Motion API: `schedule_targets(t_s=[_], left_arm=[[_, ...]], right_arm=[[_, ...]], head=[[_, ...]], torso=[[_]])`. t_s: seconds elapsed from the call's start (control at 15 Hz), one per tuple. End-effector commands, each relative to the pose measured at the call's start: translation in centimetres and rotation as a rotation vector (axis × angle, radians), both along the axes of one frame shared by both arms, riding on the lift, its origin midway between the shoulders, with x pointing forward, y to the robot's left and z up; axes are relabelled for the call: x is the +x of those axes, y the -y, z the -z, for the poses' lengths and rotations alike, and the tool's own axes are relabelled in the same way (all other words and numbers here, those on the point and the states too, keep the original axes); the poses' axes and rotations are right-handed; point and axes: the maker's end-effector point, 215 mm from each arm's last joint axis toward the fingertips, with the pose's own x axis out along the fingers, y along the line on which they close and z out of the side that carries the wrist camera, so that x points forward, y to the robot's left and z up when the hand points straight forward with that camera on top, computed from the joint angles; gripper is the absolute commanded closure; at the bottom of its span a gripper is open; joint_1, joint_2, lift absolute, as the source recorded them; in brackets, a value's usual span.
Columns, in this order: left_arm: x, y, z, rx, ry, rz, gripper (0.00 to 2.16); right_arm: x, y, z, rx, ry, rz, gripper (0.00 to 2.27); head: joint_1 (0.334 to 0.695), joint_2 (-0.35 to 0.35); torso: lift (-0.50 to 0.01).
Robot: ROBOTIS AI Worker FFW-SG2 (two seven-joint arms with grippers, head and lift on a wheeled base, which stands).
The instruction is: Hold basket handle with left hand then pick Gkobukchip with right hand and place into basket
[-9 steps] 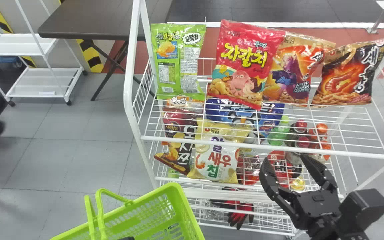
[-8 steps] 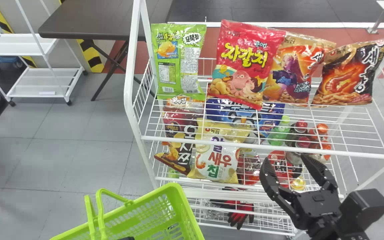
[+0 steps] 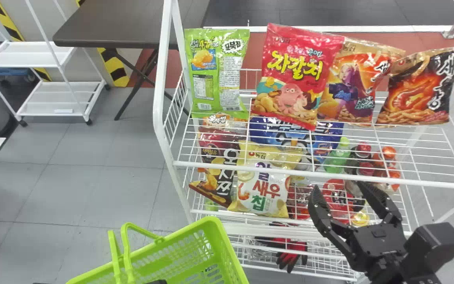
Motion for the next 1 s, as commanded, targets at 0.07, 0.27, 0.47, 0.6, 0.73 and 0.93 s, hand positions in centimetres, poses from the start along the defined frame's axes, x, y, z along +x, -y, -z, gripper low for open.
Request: schedule_targets(t_s=[0.07,0.27,0.47,0.6,0.73,0.93], left_arm=[[0.0,0.1,0.0,0.001,0.001,0.002,2.15],[-0.1,0.0,-0.1,0.0,0.0,0.004,2.15],[-0.2,-0.2,-0.1,0.0,-0.001,0.002,2.15],[-0.2,-0.1,-0.1,-0.001,-0.003,0.001,2.15],[-0.3,-0.1,0.0,0.0,-0.004,0.001,2.15],[-0.4,-0.1,0.1,0.002,-0.008,0.001,2.15]], right_arm=[[0.7,-1.1,-0.5,0.002,-0.007,-0.022,0.08],[2.6,-3.0,-0.7,-0.005,-0.046,-0.064,0.07],[4.5,-5.6,-1.4,-0.006,-0.064,-0.114,0.07],[5.7,-7.9,-2.1,-0.012,-0.07,-0.156,0.08],[7.1,-9.5,-2.8,-0.018,-0.075,-0.173,0.09],[9.2,-11.9,-3.2,-0.041,-0.085,-0.202,0.09]], head=[[0.695,0.083],[0.695,0.105],[0.695,0.134],[0.695,0.171],[0.695,0.198],[0.695,0.238]], torso=[[0.0],[0.0],[0.0],[0.0],[0.0],[0.0]])
